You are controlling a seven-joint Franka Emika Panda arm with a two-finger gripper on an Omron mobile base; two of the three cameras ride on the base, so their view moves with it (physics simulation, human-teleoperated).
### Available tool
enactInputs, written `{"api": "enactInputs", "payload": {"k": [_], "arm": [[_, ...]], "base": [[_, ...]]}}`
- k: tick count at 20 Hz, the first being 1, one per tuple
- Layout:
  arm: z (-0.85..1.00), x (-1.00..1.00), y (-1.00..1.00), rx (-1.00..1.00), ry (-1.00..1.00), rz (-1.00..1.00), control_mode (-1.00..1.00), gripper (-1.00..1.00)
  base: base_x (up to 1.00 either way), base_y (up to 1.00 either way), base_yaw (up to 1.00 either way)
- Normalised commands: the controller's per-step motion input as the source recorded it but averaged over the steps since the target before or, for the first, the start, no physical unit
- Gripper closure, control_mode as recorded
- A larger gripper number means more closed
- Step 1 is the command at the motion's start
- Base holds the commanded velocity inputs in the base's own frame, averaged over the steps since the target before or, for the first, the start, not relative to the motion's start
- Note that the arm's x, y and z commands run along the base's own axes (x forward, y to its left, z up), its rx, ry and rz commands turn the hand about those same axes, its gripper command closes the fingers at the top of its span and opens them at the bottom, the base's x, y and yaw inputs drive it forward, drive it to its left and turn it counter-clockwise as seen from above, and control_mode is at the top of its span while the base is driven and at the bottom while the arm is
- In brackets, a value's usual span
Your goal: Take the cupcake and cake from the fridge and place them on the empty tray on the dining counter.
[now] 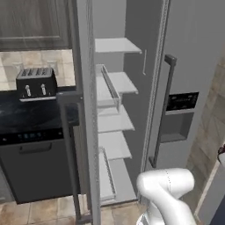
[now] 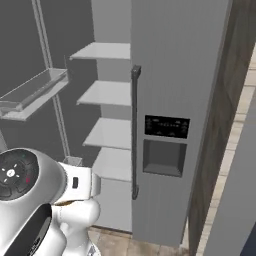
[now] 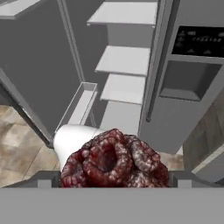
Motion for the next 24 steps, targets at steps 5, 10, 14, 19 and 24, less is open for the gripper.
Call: {"api": "enactInputs", "payload": {"k": [5, 10, 14, 19, 24], "arm": [[0.00, 0.00, 0.00, 0.00, 0.00, 0.00, 1.00, 1.00], [0.00, 0.00, 0.00, 0.00, 0.00, 0.00, 1.00, 1.00], [0.00, 0.00, 0.00, 0.00, 0.00, 0.00, 1.00, 1.00], [0.00, 0.00, 0.00, 0.00, 0.00, 0.00, 1.00, 1.00], [0.00, 0.00, 0.00, 0.00, 0.00, 0.00, 1.00, 1.00]], "base": [[-0.69, 0.66, 0.15], [-0.47, 0.98, 0.32], [-0.18, 1.00, 0.54], [0.00, 0.99, 0.65], [0.00, 0.93, 0.64]]}}
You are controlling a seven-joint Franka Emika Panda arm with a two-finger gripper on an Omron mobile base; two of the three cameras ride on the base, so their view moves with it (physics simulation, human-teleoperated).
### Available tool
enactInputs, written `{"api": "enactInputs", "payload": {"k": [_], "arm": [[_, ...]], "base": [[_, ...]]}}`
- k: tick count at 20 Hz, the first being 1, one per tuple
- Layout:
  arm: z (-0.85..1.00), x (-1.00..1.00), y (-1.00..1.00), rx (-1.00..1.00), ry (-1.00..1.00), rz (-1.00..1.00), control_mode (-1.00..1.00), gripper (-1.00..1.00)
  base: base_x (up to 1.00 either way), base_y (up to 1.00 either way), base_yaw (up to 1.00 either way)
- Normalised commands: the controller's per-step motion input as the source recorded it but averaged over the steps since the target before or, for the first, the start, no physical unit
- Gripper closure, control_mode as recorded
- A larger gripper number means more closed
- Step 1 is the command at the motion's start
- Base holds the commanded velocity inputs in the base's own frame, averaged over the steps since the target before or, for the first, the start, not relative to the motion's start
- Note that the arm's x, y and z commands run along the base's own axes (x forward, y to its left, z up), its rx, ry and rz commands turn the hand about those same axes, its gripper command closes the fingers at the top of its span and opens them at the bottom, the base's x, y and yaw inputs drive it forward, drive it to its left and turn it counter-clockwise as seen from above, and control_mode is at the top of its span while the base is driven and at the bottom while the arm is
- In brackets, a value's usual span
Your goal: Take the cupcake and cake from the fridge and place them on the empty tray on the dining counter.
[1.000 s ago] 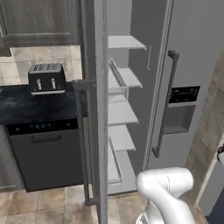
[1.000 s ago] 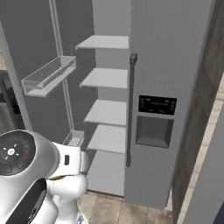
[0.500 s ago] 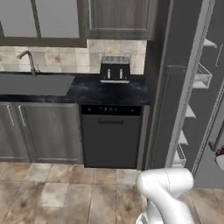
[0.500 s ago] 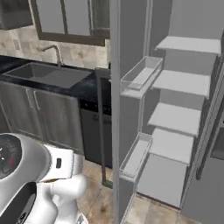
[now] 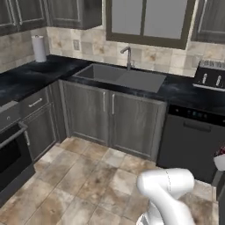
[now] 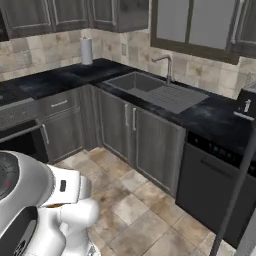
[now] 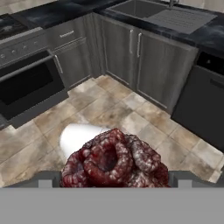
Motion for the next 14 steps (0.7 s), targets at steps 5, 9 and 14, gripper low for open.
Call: {"api": "enactInputs", "payload": {"k": [5, 9, 14], "arm": [[0.00, 0.00, 0.00, 0.00, 0.00, 0.00, 1.00, 1.00], [0.00, 0.00, 0.00, 0.00, 0.00, 0.00, 1.00, 1.00], [0.00, 0.00, 0.00, 0.00, 0.00, 0.00, 1.00, 1.00]], "base": [[0.00, 0.78, 0.67], [0.01, 0.68, 0.68], [0.08, 0.60, 0.68]]}}
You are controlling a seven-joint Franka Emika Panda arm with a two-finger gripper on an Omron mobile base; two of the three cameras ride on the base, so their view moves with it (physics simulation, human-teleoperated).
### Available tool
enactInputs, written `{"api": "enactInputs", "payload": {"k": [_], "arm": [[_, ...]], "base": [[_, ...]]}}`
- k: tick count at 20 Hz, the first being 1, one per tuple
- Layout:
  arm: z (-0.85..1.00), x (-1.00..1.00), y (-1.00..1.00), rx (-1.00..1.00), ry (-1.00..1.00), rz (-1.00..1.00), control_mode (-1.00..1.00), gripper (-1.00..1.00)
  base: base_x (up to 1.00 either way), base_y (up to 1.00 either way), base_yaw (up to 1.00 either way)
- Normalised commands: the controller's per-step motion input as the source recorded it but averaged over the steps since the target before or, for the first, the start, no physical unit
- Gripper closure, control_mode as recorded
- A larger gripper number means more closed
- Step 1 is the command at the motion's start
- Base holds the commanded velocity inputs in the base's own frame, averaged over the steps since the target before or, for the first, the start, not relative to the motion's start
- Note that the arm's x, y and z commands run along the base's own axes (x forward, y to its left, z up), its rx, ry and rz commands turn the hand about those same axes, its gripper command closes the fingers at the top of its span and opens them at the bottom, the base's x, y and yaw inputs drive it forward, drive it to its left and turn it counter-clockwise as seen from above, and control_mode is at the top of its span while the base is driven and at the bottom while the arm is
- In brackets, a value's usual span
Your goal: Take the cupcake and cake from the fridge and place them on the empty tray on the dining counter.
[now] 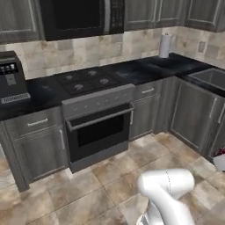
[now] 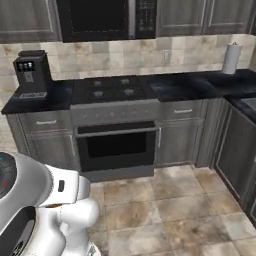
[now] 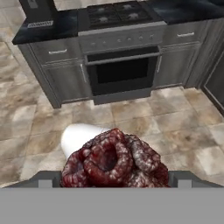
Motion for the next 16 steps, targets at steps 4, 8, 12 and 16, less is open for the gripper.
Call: {"api": "enactInputs", "payload": {"k": [4, 8, 12, 16], "arm": [[0.00, 0.00, 0.00, 0.00, 0.00, 0.00, 1.00, 1.00], [0.00, 0.00, 0.00, 0.00, 0.00, 0.00, 1.00, 1.00], [0.00, 0.00, 0.00, 0.00, 0.00, 0.00, 1.00, 1.00], [0.00, 0.00, 0.00, 0.00, 0.00, 0.00, 1.00, 1.00]], "base": [[0.11, 0.57, 0.69], [0.12, 0.53, 0.70], [0.33, 0.46, 0.67], [0.64, 0.47, 0.59]]}}
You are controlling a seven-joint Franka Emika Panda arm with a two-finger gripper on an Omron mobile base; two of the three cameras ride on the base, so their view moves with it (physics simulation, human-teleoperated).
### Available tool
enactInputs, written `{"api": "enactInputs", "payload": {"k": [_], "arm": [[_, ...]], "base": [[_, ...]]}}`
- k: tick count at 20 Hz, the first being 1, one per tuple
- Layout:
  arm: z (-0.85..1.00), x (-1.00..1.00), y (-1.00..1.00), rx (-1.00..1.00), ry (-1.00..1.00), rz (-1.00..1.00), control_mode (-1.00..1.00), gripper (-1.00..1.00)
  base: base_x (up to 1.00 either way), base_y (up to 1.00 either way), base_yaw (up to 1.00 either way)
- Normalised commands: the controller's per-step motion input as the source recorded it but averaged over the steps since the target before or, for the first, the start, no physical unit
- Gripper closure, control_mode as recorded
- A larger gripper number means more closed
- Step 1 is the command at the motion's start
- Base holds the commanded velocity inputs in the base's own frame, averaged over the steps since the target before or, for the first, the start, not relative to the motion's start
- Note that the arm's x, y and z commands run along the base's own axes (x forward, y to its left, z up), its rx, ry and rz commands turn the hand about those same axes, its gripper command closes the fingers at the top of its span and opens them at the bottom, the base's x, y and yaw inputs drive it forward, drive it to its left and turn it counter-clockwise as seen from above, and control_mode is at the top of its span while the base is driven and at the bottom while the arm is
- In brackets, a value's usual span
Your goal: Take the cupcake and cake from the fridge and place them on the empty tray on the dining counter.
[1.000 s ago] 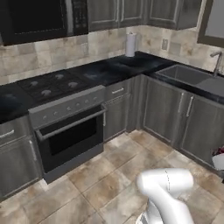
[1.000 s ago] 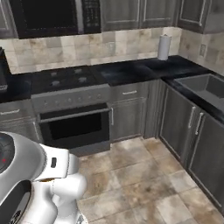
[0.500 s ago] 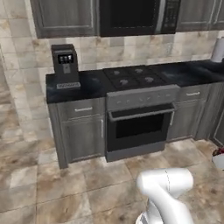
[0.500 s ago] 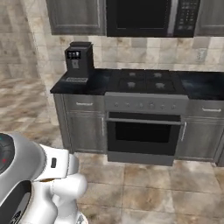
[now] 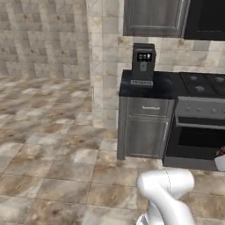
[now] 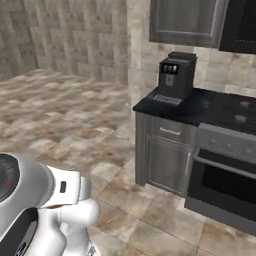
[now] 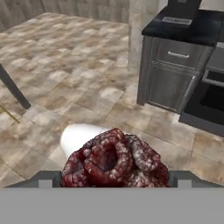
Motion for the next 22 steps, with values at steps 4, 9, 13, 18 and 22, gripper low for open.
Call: {"api": "enactInputs", "payload": {"k": [4, 9, 13, 18, 22], "arm": [[0.00, 0.00, 0.00, 0.00, 0.00, 0.00, 1.00, 1.00], [0.00, 0.00, 0.00, 0.00, 0.00, 0.00, 1.00, 1.00], [0.00, 0.00, 0.00, 0.00, 0.00, 0.00, 1.00, 1.00], [0.00, 0.00, 0.00, 0.00, 0.00, 0.00, 1.00, 1.00], [0.00, 0.00, 0.00, 0.00, 0.00, 0.00, 1.00, 1.00]], "base": [[0.95, 0.49, 0.47], [1.00, 0.40, 0.37], [1.00, 0.36, 0.33], [1.00, 0.37, 0.31], [1.00, 0.34, 0.31]]}}
